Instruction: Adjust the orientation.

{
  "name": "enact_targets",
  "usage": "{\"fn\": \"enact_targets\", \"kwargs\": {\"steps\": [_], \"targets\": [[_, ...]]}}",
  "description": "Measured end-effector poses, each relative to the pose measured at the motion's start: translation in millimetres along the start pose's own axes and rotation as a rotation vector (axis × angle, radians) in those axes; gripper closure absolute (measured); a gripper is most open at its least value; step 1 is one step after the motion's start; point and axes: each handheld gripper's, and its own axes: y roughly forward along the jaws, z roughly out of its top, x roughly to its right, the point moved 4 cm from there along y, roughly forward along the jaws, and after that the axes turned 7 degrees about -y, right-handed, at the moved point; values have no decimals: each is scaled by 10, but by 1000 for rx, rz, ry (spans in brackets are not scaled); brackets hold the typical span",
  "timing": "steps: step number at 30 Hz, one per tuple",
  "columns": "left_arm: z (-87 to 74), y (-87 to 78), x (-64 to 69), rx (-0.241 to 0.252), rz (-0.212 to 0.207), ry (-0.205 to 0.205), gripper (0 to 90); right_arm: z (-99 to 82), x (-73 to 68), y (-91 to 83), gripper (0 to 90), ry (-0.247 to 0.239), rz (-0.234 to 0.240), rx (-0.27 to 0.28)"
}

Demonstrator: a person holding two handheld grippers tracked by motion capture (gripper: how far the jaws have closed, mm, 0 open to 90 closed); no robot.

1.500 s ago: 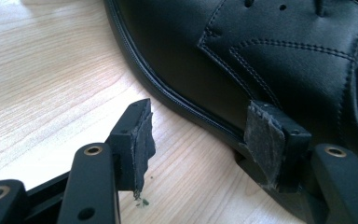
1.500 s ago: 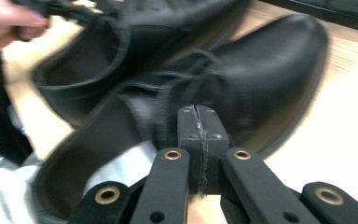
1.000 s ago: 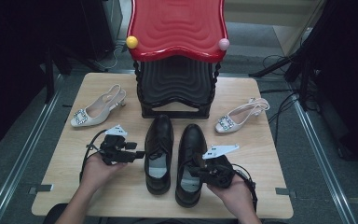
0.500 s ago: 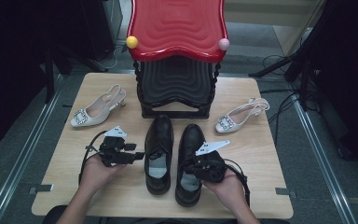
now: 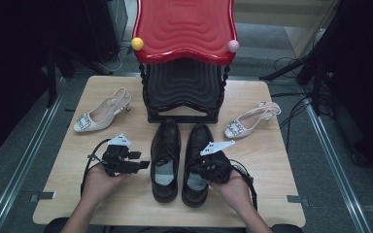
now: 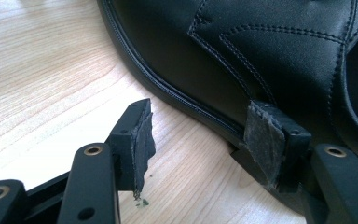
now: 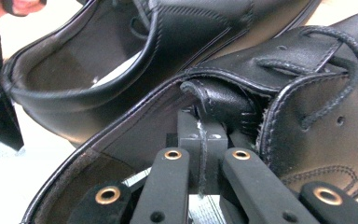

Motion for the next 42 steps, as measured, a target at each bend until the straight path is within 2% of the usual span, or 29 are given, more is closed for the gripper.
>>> {"fn": "enact_targets", "kwargs": {"steps": [5,8,10,12,14,16,18,19,20,23,24,26,29,32,36,42], "targets": [[-5,18,12,-3,-2,-3,419,53,15,64,900,3,2,1],[1,37,8,-8,-11,-29,436,74,1,96,900,3,3,-1],[1,40,0,-12,-19,-29,513,78,-2,97,900,2,-1,-2],[3,42,-20,-16,-25,-30,632,75,-8,62,900,10,-3,-3],[7,50,-51,-23,-63,-57,731,49,-15,-92,900,19,5,29],[-2,86,-56,-51,-67,-63,785,28,0,-245,900,35,5,74],[-18,134,-54,-91,-81,-69,832,-10,38,-383,900,46,-27,102],[-24,153,-45,-99,-88,-69,843,-41,75,-435,900,47,-51,106],[-27,168,-34,-106,-89,-67,848,-73,114,-474,900,64,-53,118],[-26,198,-5,-110,-87,-53,849,-193,255,-475,900,102,-108,83],[-26,205,3,-111,-86,-51,849,-230,293,-458,900,113,-113,68],[-30,211,3,-112,-85,-48,849,-277,334,-410,900,139,-99,43],[-42,227,15,-125,-87,-39,856,-318,320,-341,900,136,-92,11],[-51,235,44,-128,-77,-22,883,-333,299,-321,900,141,-100,15],[-50,239,40,-127,-84,-29,889,-327,310,-289,900,156,-81,22],[-47,259,54,-118,-89,-41,896,-311,302,-259,900,155,-87,25]]}}
